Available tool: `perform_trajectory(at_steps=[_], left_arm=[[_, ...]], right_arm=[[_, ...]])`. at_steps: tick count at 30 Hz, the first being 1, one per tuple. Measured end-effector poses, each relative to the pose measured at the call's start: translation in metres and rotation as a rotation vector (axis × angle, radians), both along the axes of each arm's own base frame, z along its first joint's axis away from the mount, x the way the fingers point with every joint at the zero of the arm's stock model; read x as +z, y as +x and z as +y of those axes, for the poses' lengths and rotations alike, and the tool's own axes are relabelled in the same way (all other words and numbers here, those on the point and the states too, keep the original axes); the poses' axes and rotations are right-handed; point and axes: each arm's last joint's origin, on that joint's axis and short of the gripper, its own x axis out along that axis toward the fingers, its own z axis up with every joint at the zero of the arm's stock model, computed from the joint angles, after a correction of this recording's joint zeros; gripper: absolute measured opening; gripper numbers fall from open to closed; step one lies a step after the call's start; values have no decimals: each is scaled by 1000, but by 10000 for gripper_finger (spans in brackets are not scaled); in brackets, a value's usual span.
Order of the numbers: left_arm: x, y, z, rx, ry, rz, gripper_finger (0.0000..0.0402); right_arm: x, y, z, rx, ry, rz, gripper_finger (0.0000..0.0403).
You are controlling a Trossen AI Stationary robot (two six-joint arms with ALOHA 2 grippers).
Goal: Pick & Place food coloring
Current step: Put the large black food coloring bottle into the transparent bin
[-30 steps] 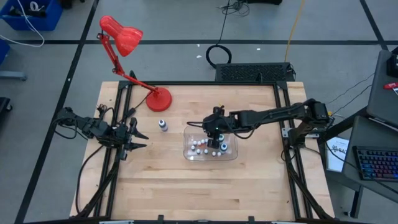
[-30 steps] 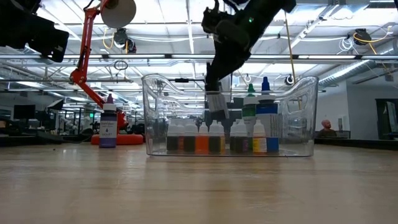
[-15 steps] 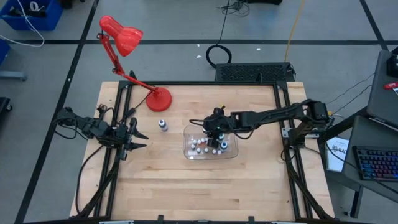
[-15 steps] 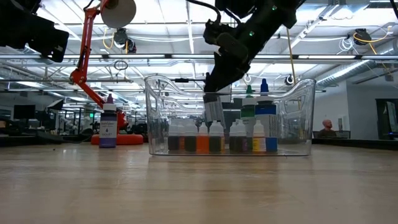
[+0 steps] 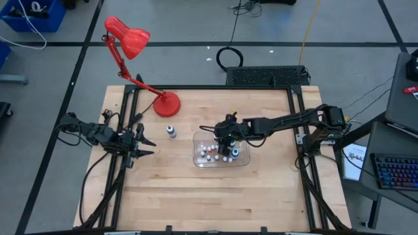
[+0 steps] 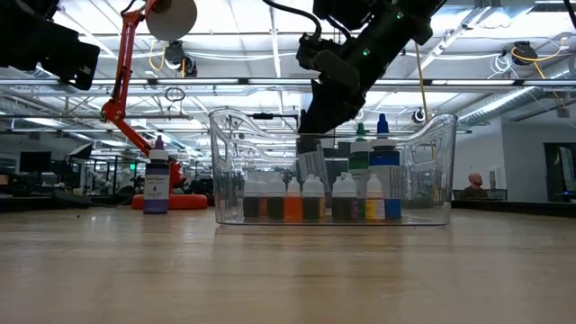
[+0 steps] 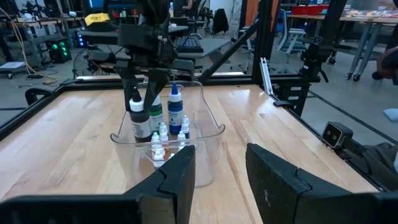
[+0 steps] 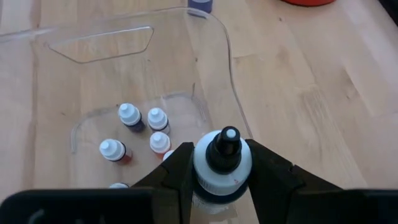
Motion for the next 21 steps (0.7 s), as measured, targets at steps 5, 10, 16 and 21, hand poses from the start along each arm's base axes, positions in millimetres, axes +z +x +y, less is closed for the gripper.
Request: perform_trajectory(at_steps=[5, 10, 16, 21], left_arm=[[0, 0, 0, 0, 0, 0, 145], [0, 0, 0, 0, 0, 0, 145], [0, 0, 0, 0, 0, 0, 145], [0, 0, 0, 0, 0, 0, 145]], right_arm=[[-1, -1, 1, -22, 47, 10, 106], [-2, -2, 1, -38, 68, 19, 106], [-3, -3, 1, -41, 65, 26, 106], [-15, -6, -2, -50, 64, 17, 106]])
